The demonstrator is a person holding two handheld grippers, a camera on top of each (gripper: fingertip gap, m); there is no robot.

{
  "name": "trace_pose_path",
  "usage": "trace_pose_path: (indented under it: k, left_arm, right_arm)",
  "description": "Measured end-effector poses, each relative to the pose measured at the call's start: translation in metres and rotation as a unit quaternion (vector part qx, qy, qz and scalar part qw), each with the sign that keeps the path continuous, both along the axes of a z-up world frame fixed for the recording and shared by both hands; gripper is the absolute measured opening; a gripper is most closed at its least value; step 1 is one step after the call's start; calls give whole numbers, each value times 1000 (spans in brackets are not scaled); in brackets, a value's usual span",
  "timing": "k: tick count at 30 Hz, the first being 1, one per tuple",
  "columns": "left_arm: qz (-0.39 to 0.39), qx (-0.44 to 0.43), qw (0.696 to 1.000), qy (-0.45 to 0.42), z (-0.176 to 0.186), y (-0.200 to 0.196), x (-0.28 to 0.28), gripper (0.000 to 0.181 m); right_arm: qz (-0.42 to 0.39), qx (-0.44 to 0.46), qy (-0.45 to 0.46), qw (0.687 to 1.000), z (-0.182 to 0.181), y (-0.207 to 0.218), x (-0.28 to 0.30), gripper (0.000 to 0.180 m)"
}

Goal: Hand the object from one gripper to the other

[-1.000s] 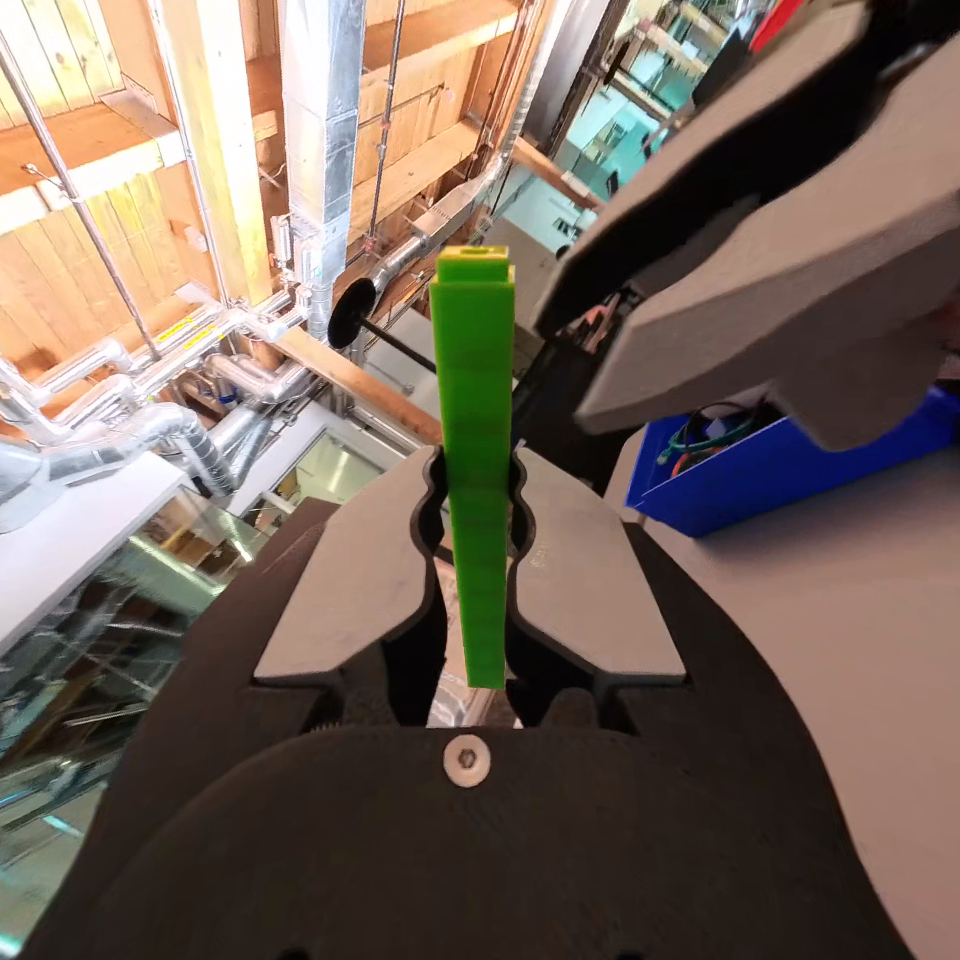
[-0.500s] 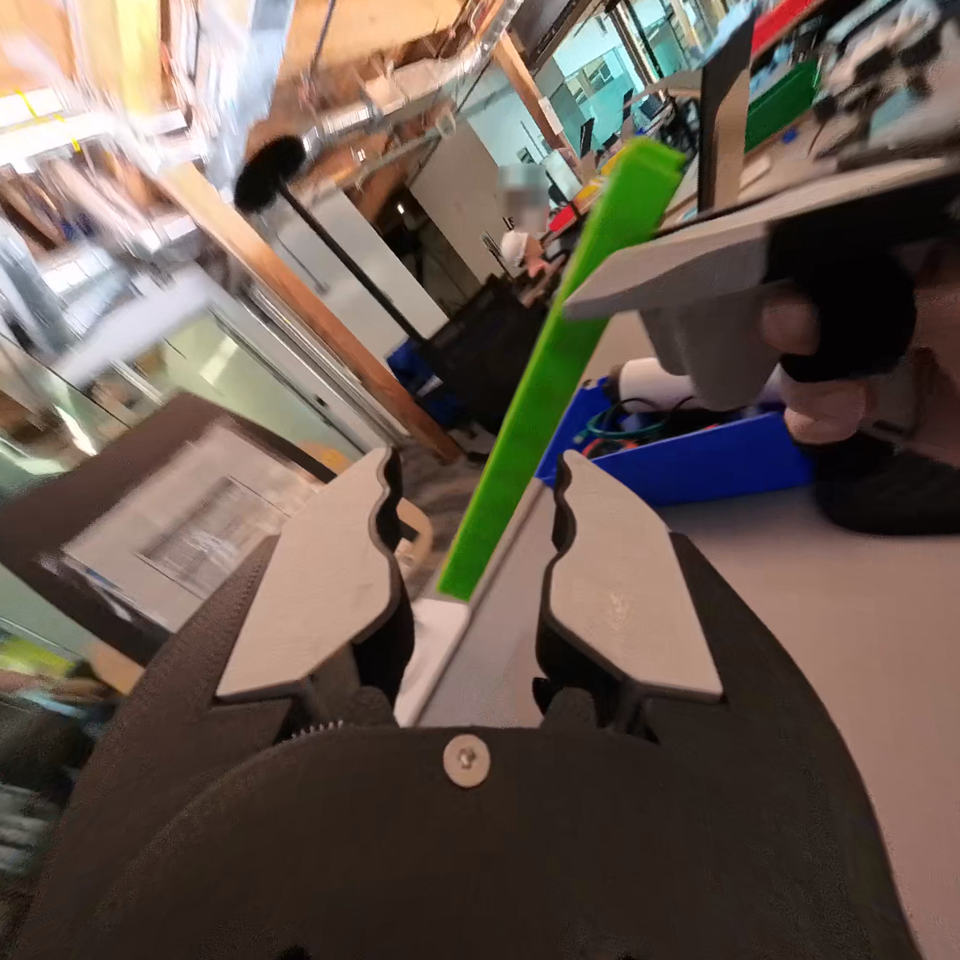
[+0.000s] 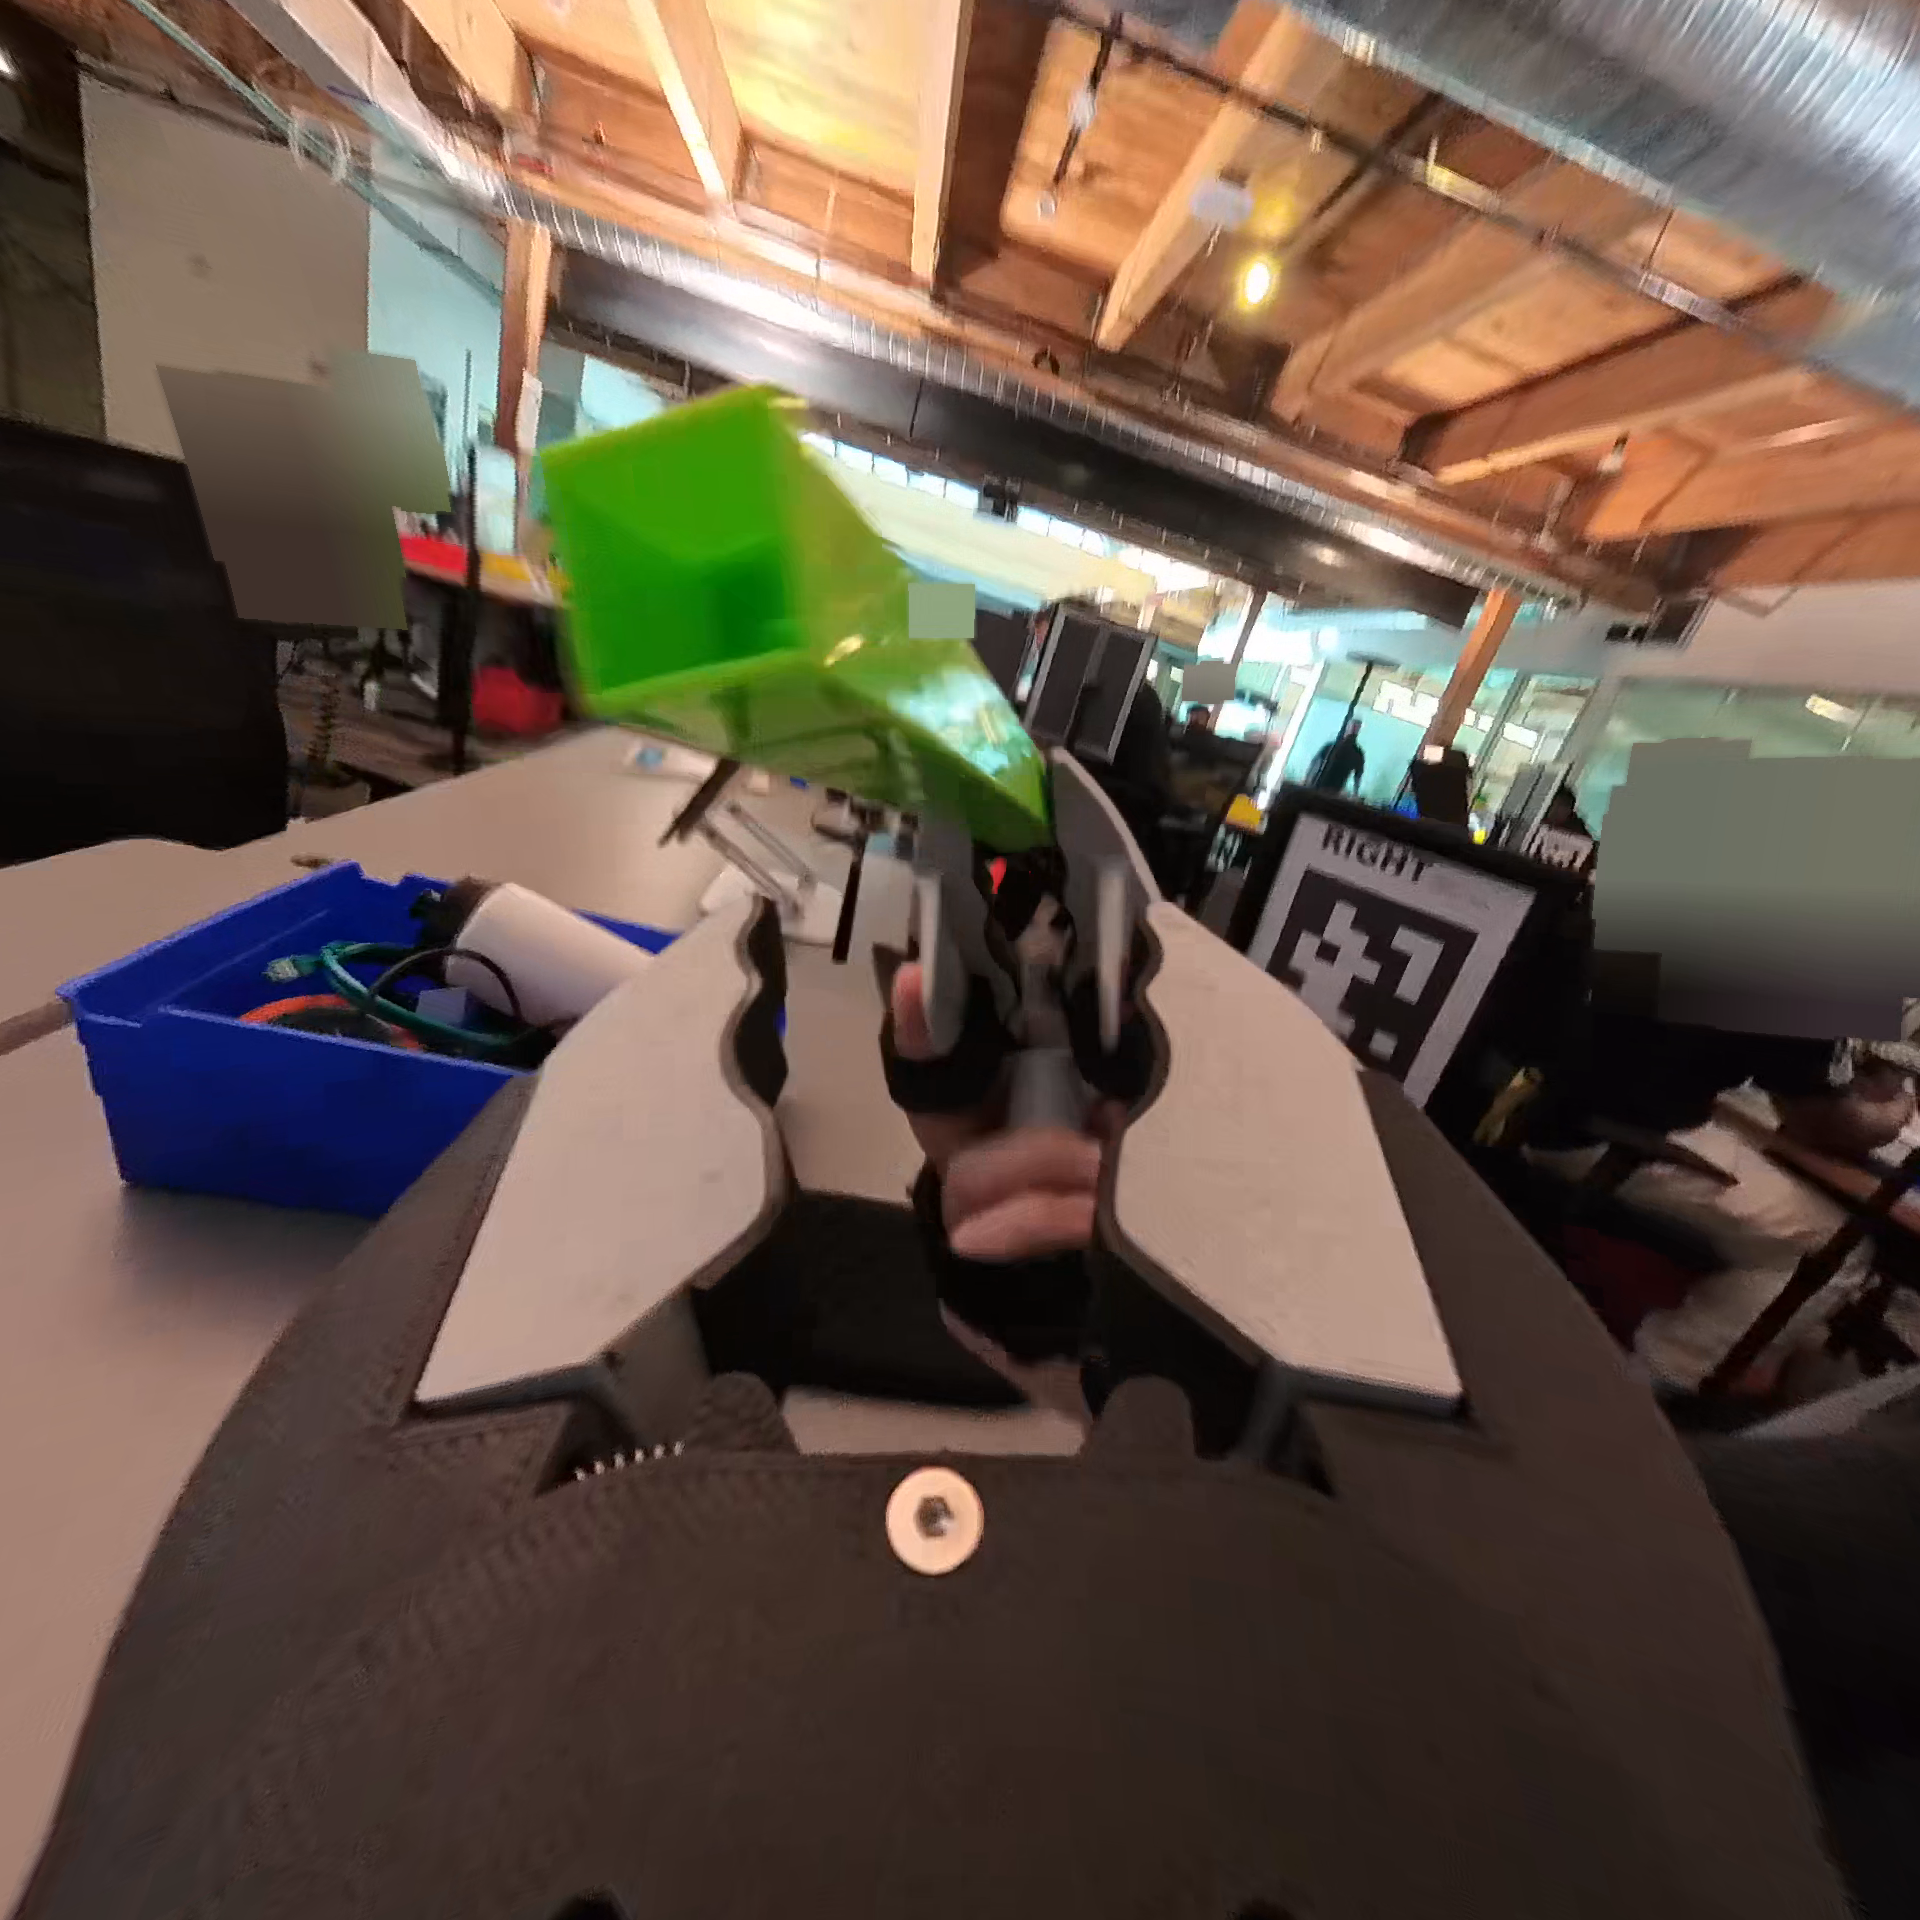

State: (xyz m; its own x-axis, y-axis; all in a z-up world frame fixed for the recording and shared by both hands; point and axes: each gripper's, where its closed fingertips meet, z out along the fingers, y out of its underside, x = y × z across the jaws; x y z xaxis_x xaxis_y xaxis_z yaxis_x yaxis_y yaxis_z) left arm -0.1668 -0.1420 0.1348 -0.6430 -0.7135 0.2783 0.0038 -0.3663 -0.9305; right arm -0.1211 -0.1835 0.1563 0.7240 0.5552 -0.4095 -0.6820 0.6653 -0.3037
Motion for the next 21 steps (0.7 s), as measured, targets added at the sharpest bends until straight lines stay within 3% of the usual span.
trace_pose_path:
  k: [6, 7, 9, 12, 15, 17, 21]
  left_arm:
    - [11, -36, 995, -90, 23, 4, -14, 64]
    - [10, -30, 995, -93, 24, 3, -16, 59]
    - [-7, -20, 993, -113, 27, 0, -24, 30]
    - [-25, -17, 992, -126, 35, 2, -33, 22]
    - [1, 5, 989, -145, 46, 15, -40, 22]
    - [31, 44, 987, -151, 52, 27, -44, 22]
    - [150, 179, 959, -162, 53, 55, -41, 23]
  right_arm:
    - [8, 38, -31, 999, 0, 13, -38, 23]
    - [4, 43, -41, 998, 1, 14, -43, 23]
    - [-10, 41, -58, 997, 1, 18, -51, 23]
    - [-16, 22, -83, 996, -3, 25, -57, 24]
    - [-94, -25, -92, 991, -16, 28, -45, 54]
    - [-182, -69, -115, 974, -28, 24, -31, 56]
    - [-377, -160, -189, 892, -32, 7, -11, 57]
